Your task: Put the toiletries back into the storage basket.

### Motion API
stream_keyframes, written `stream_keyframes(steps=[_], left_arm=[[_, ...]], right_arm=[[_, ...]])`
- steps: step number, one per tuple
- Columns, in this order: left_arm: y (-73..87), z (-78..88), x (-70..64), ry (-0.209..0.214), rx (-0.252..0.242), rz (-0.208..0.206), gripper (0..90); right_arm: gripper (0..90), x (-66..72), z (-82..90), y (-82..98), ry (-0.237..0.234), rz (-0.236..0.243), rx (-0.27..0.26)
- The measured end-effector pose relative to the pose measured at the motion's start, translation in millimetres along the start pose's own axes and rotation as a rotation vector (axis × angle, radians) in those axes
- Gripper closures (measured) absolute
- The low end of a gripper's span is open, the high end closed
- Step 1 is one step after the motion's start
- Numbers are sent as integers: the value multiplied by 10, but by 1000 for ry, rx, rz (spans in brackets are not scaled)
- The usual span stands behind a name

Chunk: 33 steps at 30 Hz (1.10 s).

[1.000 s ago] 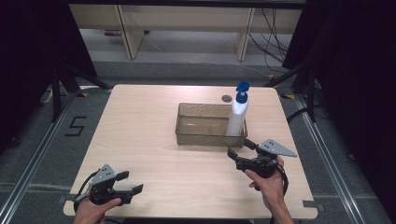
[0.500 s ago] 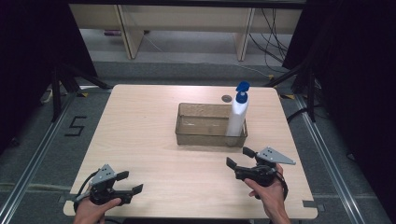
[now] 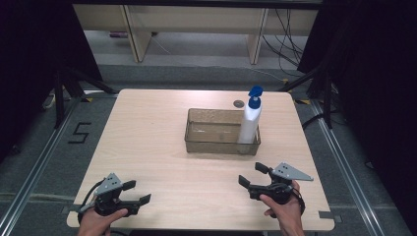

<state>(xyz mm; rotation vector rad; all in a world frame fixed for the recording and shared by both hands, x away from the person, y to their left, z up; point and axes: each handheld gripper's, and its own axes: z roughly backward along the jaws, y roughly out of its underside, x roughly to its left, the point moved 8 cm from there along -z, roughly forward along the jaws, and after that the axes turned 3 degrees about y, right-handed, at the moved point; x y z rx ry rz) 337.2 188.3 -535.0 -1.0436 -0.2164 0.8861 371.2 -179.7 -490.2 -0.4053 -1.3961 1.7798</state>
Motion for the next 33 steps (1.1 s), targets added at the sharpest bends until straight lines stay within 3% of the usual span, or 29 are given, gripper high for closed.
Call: stream_keyframes(steps=[1,4,5,6,7,8,9,13,14,15,16,23,24,27,28,29,30,31,33], left_arm=[[1,0,2,-5,0,-1,197],[1,-3,6,-1,2,-1,197],[3,-3,6,-1,2,-2,197],[4,-3,6,-2,3,-2,197],[4,-4,5,-3,2,-1,197],[4,-6,6,-1,3,-2,197],[9,-2,12,-1,11,-8,197],[14,6,10,-7,18,-13,197],[12,3,8,-7,15,-10,197],[11,-3,7,-5,11,-7,197],[13,-3,7,-3,11,-8,197],[19,4,6,-8,21,-10,197],[17,-2,4,-8,17,-7,197],[18,-8,3,-3,15,-8,197],[18,-9,4,-1,14,-9,196],[17,-9,5,-2,13,-9,196],[16,-9,7,-3,11,-9,195],[13,-14,4,-3,6,-3,193],[24,-6,21,-12,19,-14,190]], right_arm=[[153,-4,25,25,13,1,21],[153,25,51,59,-9,-24,21],[153,4,55,60,0,-1,12],[153,10,74,81,-3,-7,29],[153,43,91,104,-7,-50,46],[153,48,103,117,-10,-60,45],[153,10,107,119,4,-22,35],[153,22,140,169,1,-46,61],[153,-2,133,179,4,-22,55],[154,18,142,197,-2,-48,66],[154,-9,150,209,13,-20,69],[155,16,231,298,10,-52,102],[155,2,238,301,7,-29,98],[155,19,277,325,-2,-34,102],[155,38,312,346,12,-64,126],[155,10,309,350,8,-24,118],[155,33,335,361,13,-50,129],[155,5,329,366,19,-19,118],[155,14,342,372,9,-22,109]])
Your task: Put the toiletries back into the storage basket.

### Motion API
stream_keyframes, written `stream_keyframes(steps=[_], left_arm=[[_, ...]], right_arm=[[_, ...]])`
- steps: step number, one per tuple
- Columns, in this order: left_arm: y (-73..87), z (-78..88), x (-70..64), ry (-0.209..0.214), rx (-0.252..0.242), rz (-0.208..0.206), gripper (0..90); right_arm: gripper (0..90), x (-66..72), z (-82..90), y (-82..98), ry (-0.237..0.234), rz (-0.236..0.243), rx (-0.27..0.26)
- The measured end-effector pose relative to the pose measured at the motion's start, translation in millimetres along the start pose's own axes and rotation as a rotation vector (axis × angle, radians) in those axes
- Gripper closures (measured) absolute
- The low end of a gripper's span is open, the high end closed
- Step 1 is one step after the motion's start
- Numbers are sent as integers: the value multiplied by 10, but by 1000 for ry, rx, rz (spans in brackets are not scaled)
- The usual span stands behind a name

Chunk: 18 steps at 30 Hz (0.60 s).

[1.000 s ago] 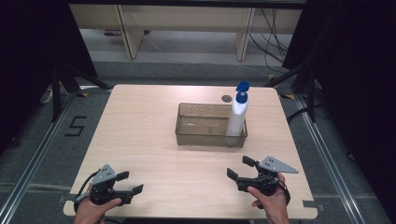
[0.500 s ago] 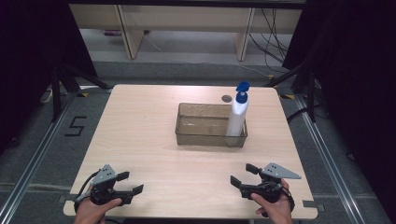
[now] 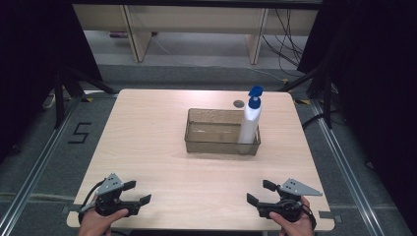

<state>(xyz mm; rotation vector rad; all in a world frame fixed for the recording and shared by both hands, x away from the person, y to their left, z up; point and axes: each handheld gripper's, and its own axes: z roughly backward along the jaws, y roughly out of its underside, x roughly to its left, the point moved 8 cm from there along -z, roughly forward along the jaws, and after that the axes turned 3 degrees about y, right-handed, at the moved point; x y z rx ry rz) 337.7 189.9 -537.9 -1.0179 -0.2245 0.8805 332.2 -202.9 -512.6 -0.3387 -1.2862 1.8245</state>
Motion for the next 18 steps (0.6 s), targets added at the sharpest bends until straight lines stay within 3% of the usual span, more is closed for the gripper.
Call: stream_keyframes(steps=[5,9,11,12,18], left_arm=[[-1,1,3,1,-2,1,188],[-1,-11,-1,-2,-14,1,189],[3,-5,1,0,-1,3,188],[1,-9,0,2,-6,1,189],[3,-10,-1,2,-7,4,188]], right_arm=[[155,-4,47,42,4,-26,6],[155,-37,76,71,27,-3,24],[155,-2,75,83,16,-45,22],[155,-43,63,90,31,-9,22],[155,-44,75,90,31,-7,23]])
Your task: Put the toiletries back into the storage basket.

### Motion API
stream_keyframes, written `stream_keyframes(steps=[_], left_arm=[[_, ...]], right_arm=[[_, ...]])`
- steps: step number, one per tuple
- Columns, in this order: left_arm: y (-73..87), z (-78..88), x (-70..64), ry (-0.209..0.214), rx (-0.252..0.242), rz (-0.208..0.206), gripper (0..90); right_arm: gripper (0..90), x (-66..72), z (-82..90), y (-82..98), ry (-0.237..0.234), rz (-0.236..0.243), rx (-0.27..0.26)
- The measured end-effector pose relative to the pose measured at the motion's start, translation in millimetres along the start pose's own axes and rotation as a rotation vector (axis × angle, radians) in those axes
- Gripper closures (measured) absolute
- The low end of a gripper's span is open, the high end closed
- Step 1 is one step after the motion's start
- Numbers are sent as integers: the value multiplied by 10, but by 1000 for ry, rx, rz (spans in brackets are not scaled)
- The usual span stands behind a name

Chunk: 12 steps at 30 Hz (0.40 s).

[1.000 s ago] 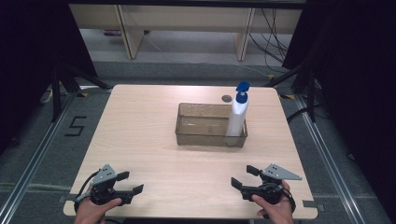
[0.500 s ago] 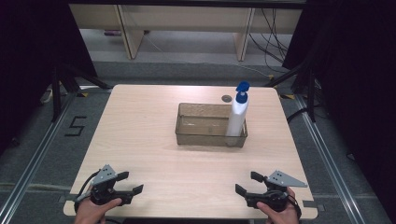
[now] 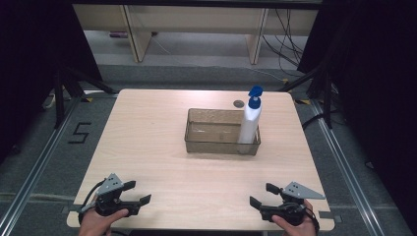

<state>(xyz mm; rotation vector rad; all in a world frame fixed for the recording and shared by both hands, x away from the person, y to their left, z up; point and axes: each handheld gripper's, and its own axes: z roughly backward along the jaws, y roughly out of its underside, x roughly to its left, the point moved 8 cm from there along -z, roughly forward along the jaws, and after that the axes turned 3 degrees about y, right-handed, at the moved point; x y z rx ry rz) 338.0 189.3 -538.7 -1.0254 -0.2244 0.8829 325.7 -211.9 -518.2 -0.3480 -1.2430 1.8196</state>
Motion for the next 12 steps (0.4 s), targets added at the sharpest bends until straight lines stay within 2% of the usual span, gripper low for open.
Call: stream_keyframes(steps=[1,3,4,5,12], left_arm=[[0,0,1,0,0,-1,188],[-1,0,2,-1,-1,-2,187],[-1,-2,1,-1,-1,-1,186],[1,-1,2,-1,1,-3,186],[0,-3,3,-1,-1,0,186]], right_arm=[[155,21,-5,-1,-19,-13,-3],[155,1,-15,-1,-2,5,-8],[155,12,-15,8,-8,-5,1],[155,-2,-4,13,3,7,12],[155,18,-17,13,-13,0,8]])
